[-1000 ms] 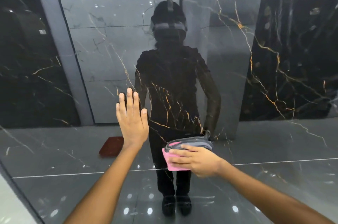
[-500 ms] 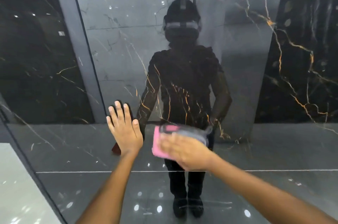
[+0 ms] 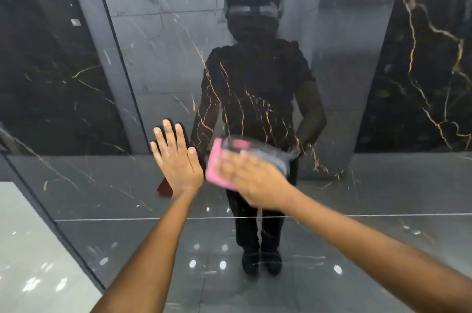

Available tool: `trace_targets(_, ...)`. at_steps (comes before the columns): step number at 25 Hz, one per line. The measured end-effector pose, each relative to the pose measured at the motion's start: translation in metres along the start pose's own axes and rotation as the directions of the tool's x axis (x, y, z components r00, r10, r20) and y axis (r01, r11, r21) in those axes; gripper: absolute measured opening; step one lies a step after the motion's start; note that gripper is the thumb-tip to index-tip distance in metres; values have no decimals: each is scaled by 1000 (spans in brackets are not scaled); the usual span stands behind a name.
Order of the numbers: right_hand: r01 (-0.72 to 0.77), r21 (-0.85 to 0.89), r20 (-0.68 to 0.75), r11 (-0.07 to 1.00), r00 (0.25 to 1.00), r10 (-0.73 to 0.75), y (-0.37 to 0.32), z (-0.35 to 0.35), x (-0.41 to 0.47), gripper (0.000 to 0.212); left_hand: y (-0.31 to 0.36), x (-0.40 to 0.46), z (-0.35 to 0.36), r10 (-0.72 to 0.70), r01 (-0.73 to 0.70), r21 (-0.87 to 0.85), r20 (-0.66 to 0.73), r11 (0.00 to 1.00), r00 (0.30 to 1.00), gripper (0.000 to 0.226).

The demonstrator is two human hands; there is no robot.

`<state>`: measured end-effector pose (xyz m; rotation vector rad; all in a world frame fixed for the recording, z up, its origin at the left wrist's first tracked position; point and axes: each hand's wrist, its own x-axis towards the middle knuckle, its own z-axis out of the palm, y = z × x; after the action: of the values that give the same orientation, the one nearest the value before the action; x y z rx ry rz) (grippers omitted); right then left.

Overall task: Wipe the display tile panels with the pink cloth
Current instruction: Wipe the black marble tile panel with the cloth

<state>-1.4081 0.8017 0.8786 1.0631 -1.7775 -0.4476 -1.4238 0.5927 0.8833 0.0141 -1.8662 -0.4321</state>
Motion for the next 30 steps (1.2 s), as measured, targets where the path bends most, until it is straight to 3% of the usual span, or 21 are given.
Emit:
trace_targets(2,257,20,262,966,931,-253,-43,15,-78,84,-1,-5,-2,-6,6,0,1,1000,1000,56)
trace_targets(4,274,105,275,956,916,-293,-24,4,-124,85,0,-6,-2,-11,11,1,-4,1000,1000,56)
trace_targets(7,-19,18,44,1000,999,18,62,-29,-98,69,-4,-5,-1,17,-17,-4,-17,1000,1000,55)
trace_targets(9,-374,23,-140,927,917,374,104,-47,-56,63,-3,-6,-3,-22,22,3,-15,1000,1000,55)
trace_targets(10,-494,54,-196,868,847,494,104,-51,-41,66,6,-7,-5,-75,75,-22,-16,997,997,56)
trace_targets(11,-509,46,-206,860,837,507,91,-48,-42,73,21,-7,-8,-109,108,-63,-9,992,994,58)
trace_targets(12,-417,24,-132,909,900,417,67,-39,-57,83,41,-9,-10,-82,82,-111,10,990,997,58)
trace_targets(13,-234,-23,13,972,972,234,38,-25,-88,94,64,-12,-11,15,-9,-148,36,989,999,56)
trace_targets(14,-15,-8,176,1000,984,16,13,-16,-123,104,84,-16,-9,135,-122,-158,72,980,988,56)
trace_targets(16,252,16,355,968,903,-241,8,-16,-178,112,109,-25,2,288,-272,-123,132,954,949,58)
trace_targets(18,283,1,339,959,902,-267,54,-32,-188,95,116,-33,17,299,-294,-62,129,954,945,63)
trace_targets(20,45,-70,139,997,990,-35,127,-63,-161,67,113,-37,29,294,-293,-28,103,956,950,68)
trace_targets(21,-140,-80,19,987,990,142,162,-79,-144,60,112,-38,33,299,-298,-27,87,954,950,69)
trace_targets(22,-331,-72,-125,941,939,321,188,-89,-129,58,111,-39,35,305,-303,-32,66,952,950,68)
trace_targets(23,-507,-36,-258,861,837,482,198,-91,-120,60,111,-40,36,308,-307,-43,47,951,950,66)
trace_targets(24,-627,12,-328,779,734,595,190,-83,-119,65,112,-40,39,310,-308,-58,38,950,950,62)
trace_targets(25,-676,20,-332,737,691,642,163,-66,-131,72,112,-40,40,313,-310,-72,33,948,949,59)
trace_targets(27,-541,-95,-81,835,841,536,74,-27,-184,91,112,-38,41,326,-323,-68,30,944,945,56)
trace_targets(28,-342,-140,126,929,925,359,32,-16,-218,102,112,-38,41,325,-323,-57,38,945,945,55)
trace_targets(29,-156,-101,318,983,931,181,6,-15,-248,110,111,-39,39,320,-318,-53,46,947,946,55)
trace_targets(30,-42,-34,414,999,909,53,6,-18,-266,112,110,-42,39,320,-318,-55,41,947,947,55)
